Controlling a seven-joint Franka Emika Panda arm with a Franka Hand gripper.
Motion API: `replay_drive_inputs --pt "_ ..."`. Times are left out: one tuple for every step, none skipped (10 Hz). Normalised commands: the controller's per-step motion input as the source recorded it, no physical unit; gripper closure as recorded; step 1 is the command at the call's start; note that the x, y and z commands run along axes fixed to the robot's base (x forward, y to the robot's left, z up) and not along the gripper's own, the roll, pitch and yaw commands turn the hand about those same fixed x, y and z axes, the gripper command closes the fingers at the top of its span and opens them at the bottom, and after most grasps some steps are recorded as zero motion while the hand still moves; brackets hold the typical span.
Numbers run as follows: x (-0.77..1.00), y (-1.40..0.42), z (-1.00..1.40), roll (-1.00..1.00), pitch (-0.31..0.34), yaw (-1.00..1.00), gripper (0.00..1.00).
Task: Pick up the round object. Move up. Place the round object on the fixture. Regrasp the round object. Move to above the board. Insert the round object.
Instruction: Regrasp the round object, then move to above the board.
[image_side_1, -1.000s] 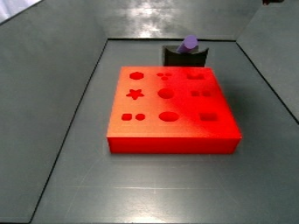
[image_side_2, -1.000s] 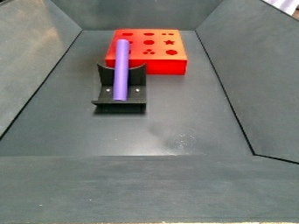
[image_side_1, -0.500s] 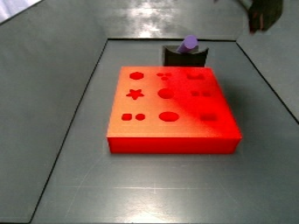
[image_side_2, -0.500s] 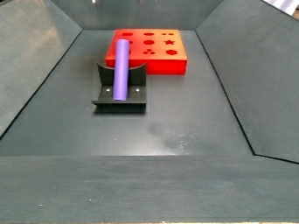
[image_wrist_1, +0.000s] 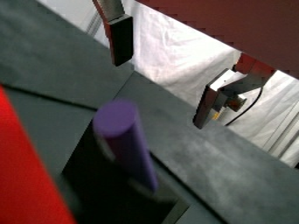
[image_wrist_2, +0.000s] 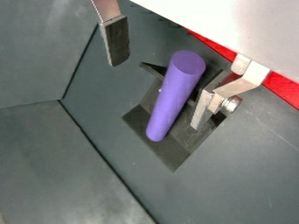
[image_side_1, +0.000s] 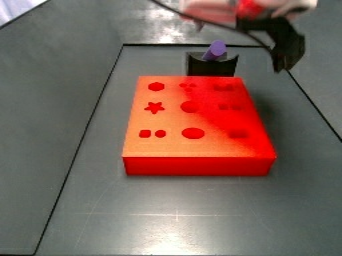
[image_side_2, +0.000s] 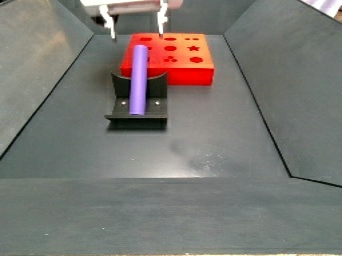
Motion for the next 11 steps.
replay_drive_inputs --pt "0.11 0.02 -0.94 0.07 -0.12 0.02 0.0" --pt "0.1 0.01 -0.71 0.07 -0.095 -0.01 0.0" --pt "0.1 0.0 -0.6 0.07 -0.078 -0.03 0.0" --pt "0.09 0.0 -0.38 0.07 -0.045 -0.04 0.0" --pt "0.08 0.0 -0.17 0.07 -0.015 -0.04 0.0" --pt "0.0 0.0 0.0 0.0 0.0 0.0 1.0" --pt "-0.03 0.09 1.0 -0.25 0.147 -0.01 1.0" --pt "-0.03 0.08 1.0 -0.26 0.147 0.0 1.0" --pt "-0.04 0.08 1.0 -0.23 0.129 0.02 1.0" --pt "-0.04 0.08 1.0 -0.16 0.091 0.06 1.0" --pt "-0.04 0.08 1.0 -0.13 0.079 0.07 1.0"
